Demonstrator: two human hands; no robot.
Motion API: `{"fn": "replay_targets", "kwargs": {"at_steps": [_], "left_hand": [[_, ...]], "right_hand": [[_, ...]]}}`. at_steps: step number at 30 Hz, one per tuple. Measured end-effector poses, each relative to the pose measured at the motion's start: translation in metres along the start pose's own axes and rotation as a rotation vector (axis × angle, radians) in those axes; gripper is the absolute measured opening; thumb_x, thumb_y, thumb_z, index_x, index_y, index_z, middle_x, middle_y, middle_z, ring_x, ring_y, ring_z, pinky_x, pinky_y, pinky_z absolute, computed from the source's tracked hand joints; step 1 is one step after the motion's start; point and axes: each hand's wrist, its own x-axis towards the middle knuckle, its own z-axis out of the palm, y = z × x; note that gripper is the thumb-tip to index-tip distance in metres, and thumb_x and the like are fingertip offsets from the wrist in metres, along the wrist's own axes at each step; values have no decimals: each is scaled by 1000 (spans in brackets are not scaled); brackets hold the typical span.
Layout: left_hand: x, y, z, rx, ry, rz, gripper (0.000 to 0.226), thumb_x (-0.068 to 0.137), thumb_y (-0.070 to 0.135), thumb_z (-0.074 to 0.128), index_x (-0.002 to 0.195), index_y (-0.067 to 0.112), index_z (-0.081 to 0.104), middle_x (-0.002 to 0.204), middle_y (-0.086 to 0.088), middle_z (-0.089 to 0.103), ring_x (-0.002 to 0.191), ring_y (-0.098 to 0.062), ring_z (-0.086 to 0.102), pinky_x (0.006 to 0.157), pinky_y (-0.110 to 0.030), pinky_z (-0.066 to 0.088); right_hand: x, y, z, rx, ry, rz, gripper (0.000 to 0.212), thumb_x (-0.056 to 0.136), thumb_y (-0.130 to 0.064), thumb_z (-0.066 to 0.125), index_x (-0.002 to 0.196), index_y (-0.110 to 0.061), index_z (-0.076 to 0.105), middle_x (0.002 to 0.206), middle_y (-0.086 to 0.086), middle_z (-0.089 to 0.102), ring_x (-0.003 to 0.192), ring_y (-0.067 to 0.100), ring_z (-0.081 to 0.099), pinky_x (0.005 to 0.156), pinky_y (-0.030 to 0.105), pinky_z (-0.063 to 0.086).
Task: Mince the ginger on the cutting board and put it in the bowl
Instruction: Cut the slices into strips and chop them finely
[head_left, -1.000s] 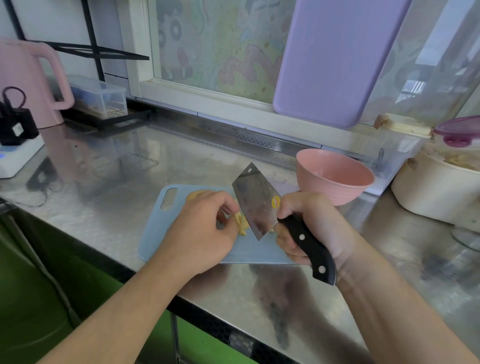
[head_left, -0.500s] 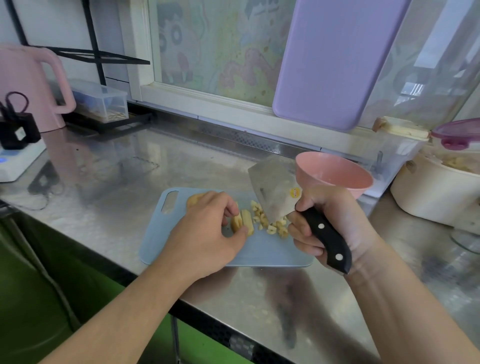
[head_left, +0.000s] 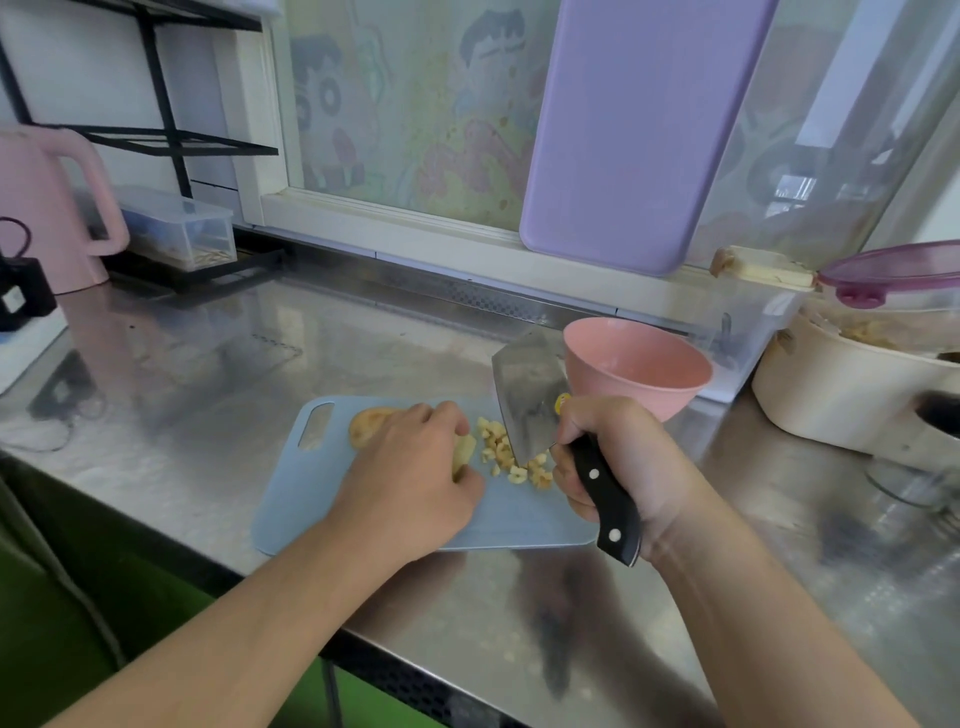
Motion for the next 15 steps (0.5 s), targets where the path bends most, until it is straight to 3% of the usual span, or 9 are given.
{"fn": "replay_targets", "kwargs": {"at_steps": [2,5,8,10,15], "left_hand": [[-2,-3,0,-18,5,-6,33,93,31,59,125,36,50,121,20,53,113,-8,45,84,-33,49],[-3,-12,-1,-32,-8,-17,34,89,25,59,117,41,50,119,25,55,118,-9,45,87,-39,53],[-5,-20,-4,-72,-27,11,37,84,19,59,112,43,52,114,27,55,117,-8,47,88,-41,54],[-8,-23,-5,-102,-25,27,38,84,16,58,112,41,55,111,27,56,114,-6,48,90,-38,53],[-11,-26,2,-126,114,11,31,88,34,68,117,38,58,111,25,55,113,-3,51,92,-33,52]], "right_hand": [[-1,-2,1,-53,-6,-55,11,58,-11,54,52,-7,45,51,9,36,40,20,30,41,21,24],[0,-1,2,-192,-24,-138,17,72,-3,60,60,6,53,52,10,40,46,22,35,46,25,26],[1,2,3,-294,-24,-189,24,80,-3,61,57,-1,58,52,10,42,47,21,39,49,28,31],[2,4,5,-374,-24,-205,23,82,-6,63,63,5,57,52,10,42,48,21,38,50,28,31],[8,9,7,-512,3,-223,31,84,-14,64,66,7,49,53,8,37,54,19,33,56,36,29]]}}
